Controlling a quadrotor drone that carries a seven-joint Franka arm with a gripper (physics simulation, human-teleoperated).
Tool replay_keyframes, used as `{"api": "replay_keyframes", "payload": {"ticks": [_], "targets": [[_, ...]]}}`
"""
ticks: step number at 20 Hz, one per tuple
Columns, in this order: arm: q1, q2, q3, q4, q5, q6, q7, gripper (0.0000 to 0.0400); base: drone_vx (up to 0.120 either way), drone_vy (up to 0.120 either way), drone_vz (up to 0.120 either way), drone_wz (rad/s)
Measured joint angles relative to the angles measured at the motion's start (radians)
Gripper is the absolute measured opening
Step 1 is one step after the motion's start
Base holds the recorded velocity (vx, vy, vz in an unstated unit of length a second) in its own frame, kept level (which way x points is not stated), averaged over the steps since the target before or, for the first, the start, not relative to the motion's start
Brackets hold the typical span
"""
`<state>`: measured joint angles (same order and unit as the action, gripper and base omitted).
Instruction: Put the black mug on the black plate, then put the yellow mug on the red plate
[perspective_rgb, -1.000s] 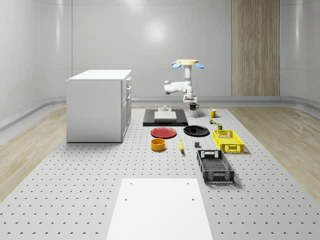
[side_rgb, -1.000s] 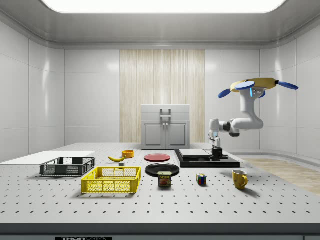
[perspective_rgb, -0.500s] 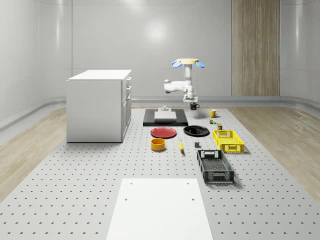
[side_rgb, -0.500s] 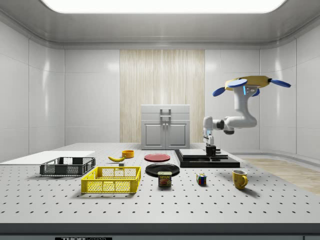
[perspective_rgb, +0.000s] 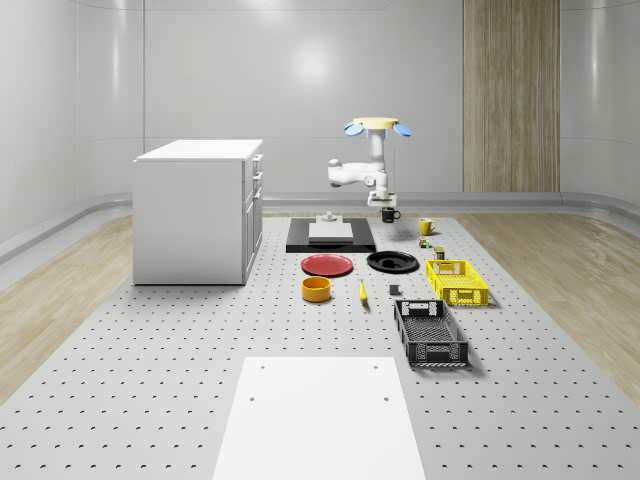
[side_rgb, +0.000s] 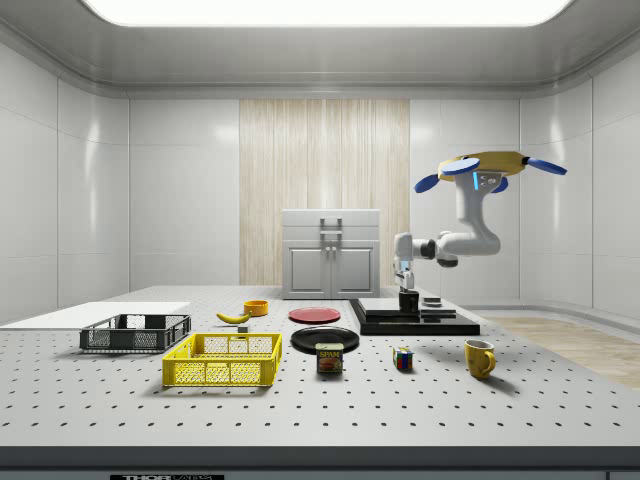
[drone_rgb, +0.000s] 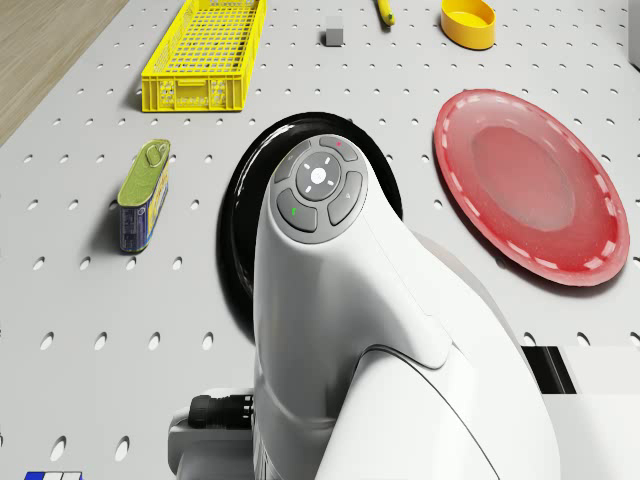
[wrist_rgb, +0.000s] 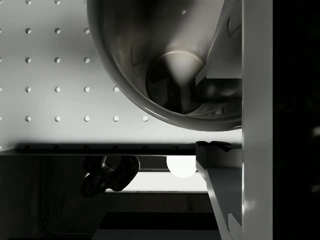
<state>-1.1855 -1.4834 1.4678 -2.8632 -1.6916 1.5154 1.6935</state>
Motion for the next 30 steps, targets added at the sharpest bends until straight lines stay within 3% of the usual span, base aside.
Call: {"api": "replay_keyframes", "payload": {"ticks": [7, 11, 30], "targets": [[-0.002, -0.018, 0.002, 0.000, 0.007, 0.017, 0.002, 0.0110, 0.120, -0.006, 0.000, 0.000], [-0.003, -0.027, 0.003, 0.001, 0.011, 0.025, 0.003, 0.0110, 0.120, -0.100, 0.000, 0.000], [-0.007, -0.064, 0.008, 0.001, 0.025, 0.059, 0.006, 0.0110, 0.120, 0.000, 0.000, 0.000]]}}
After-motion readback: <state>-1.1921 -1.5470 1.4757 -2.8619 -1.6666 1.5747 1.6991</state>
